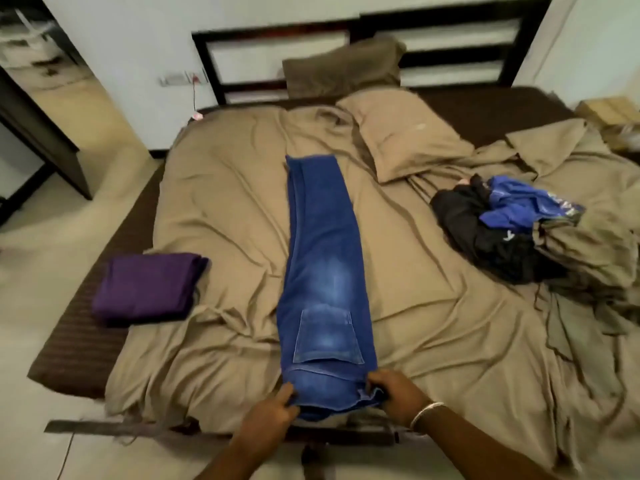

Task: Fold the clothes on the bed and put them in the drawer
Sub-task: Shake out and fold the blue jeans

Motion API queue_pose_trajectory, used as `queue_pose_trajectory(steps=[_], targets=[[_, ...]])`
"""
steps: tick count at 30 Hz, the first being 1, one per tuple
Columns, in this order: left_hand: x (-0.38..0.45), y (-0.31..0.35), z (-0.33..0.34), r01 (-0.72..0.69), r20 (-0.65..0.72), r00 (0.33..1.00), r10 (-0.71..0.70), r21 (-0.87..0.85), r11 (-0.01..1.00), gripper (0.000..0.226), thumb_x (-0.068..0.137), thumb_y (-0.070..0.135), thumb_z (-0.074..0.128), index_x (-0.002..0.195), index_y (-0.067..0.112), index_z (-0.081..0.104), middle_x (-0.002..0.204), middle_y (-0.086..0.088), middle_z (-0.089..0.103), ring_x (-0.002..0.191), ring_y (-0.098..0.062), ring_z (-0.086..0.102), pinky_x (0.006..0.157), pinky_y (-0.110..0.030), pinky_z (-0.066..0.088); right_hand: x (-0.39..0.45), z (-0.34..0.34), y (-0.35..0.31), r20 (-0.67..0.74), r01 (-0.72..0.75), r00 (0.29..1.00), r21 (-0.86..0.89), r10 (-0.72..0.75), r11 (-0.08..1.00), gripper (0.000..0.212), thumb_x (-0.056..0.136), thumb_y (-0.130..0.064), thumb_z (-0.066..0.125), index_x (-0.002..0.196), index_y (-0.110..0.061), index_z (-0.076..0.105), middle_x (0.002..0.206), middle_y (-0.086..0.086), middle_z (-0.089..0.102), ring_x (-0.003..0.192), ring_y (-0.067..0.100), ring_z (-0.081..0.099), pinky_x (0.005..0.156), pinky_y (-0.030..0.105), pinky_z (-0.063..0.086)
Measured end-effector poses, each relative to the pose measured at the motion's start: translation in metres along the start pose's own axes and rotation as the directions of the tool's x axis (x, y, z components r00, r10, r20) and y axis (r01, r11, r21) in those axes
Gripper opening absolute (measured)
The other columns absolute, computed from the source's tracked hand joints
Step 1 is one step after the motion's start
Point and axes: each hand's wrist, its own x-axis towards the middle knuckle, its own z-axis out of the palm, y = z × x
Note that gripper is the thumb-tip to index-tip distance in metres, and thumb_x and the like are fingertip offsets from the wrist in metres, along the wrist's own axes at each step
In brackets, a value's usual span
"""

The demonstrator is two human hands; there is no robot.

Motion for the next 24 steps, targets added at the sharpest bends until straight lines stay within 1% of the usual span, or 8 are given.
queue_pose_trajectory(steps=[6, 9, 11, 13, 15, 18, 21, 24], targets=[[-0.027, 0.004, 0.068, 0.119, 0.318, 0.934, -0.16, 0.142, 0.983, 0.014, 0.072, 0.028, 0.069, 0.083, 0.03, 0.077, 0.114, 0.003, 0.055, 0.074, -0.013, 0.068, 0.043, -0.025, 0.053, -0.015, 0.066, 0.041, 0.106, -0.054, 0.993, -0.036, 0.058, 0.998, 0.032, 0.074, -0.01, 0.057, 0.104, -0.015, 0.067, 0.129, 0.004, 0.056, 0.117, 0.022, 0.057, 0.101, 0.028, 0.044], [-0.034, 0.007, 0.089, 0.0, 0.577, 0.799, -0.168, 0.28, 0.96, 0.044, 0.093, 0.015, 0.057, 0.137, 0.021, 0.055, 0.148, -0.007, 0.043, 0.114, -0.029, 0.061, 0.085, -0.04, 0.054, -0.016, 0.08, 0.049, 0.232, -0.079, 0.966, -0.168, 0.117, 0.983, 0.052, 0.078, -0.022, 0.055, 0.129, -0.02, 0.061, 0.157, 0.002, 0.03, 0.134, 0.023, 0.046, 0.109, 0.025, 0.037], [-0.025, 0.014, 0.087, -0.03, 0.668, 0.719, -0.19, 0.304, 0.952, 0.037, 0.096, 0.02, 0.045, 0.131, 0.017, 0.056, 0.137, -0.009, 0.054, 0.12, -0.03, 0.057, 0.096, -0.039, 0.045, -0.01, 0.08, 0.049, 0.185, -0.064, 0.976, -0.262, 0.115, 0.963, 0.06, 0.07, -0.038, 0.053, 0.128, -0.027, 0.062, 0.152, 0.001, 0.038, 0.122, 0.026, 0.057, 0.097, 0.035, 0.05], [-0.016, 0.022, 0.087, 0.022, 0.587, 0.797, -0.139, 0.203, 0.979, 0.031, 0.094, 0.028, 0.042, 0.114, 0.018, 0.063, 0.119, -0.007, 0.063, 0.108, -0.028, 0.062, 0.087, -0.034, 0.047, 0.001, 0.076, 0.042, -0.04, -0.012, 0.999, -0.273, 0.002, 0.962, 0.055, 0.069, -0.043, 0.051, 0.118, -0.024, 0.067, 0.121, 0.003, 0.058, 0.095, 0.03, 0.066, 0.072, 0.037, 0.056], [0.006, 0.017, 0.087, 0.057, 0.244, 0.968, -0.055, -0.001, 0.998, 0.033, 0.09, 0.032, 0.037, 0.1, 0.019, 0.066, 0.101, -0.002, 0.065, 0.093, -0.024, 0.066, 0.073, -0.032, 0.05, 0.023, 0.067, 0.034, -0.297, 0.015, 0.95, -0.278, -0.1, 0.961, 0.041, 0.076, -0.038, 0.053, 0.108, -0.016, 0.064, 0.098, 0.005, 0.057, 0.08, 0.031, 0.06, 0.062, 0.038, 0.053], [0.064, 0.013, 0.078, -0.045, -0.265, 0.964, -0.01, -0.199, 0.979, 0.034, 0.089, 0.024, 0.044, 0.113, 0.017, 0.068, 0.112, -0.002, 0.067, 0.102, -0.022, 0.065, 0.081, -0.035, 0.055, 0.075, 0.052, 0.018, -0.483, -0.059, 0.869, -0.326, -0.112, 0.944, 0.035, 0.084, -0.03, 0.051, 0.112, -0.013, 0.061, 0.113, 0.008, 0.058, 0.093, 0.033, 0.058, 0.074, 0.042, 0.049], [0.147, 0.011, 0.043, 0.014, -0.387, 0.916, -0.1, -0.218, 0.976, 0.049, 0.097, 0.031, 0.037, 0.144, 0.021, 0.048, 0.151, 0.001, 0.046, 0.144, -0.018, 0.035, 0.113, -0.041, 0.029, 0.134, 0.037, 0.007, -0.526, -0.145, 0.847, -0.364, -0.074, 0.92, 0.054, 0.091, -0.041, 0.044, 0.138, -0.017, 0.051, 0.151, 0.007, 0.043, 0.135, 0.026, 0.044, 0.1, 0.046, 0.037], [0.215, -0.023, 0.034, 0.149, -0.299, 0.936, -0.185, -0.141, 0.979, 0.06, 0.1, 0.045, 0.028, 0.157, 0.028, 0.021, 0.165, 0.009, 0.014, 0.153, -0.015, 0.003, 0.12, -0.048, 0.009, 0.188, 0.034, 0.011, -0.453, -0.18, 0.891, -0.407, -0.026, 0.896, 0.063, 0.096, -0.05, 0.033, 0.154, -0.025, 0.029, 0.164, 0.001, 0.018, 0.151, 0.019, 0.016, 0.115, 0.055, 0.017]])
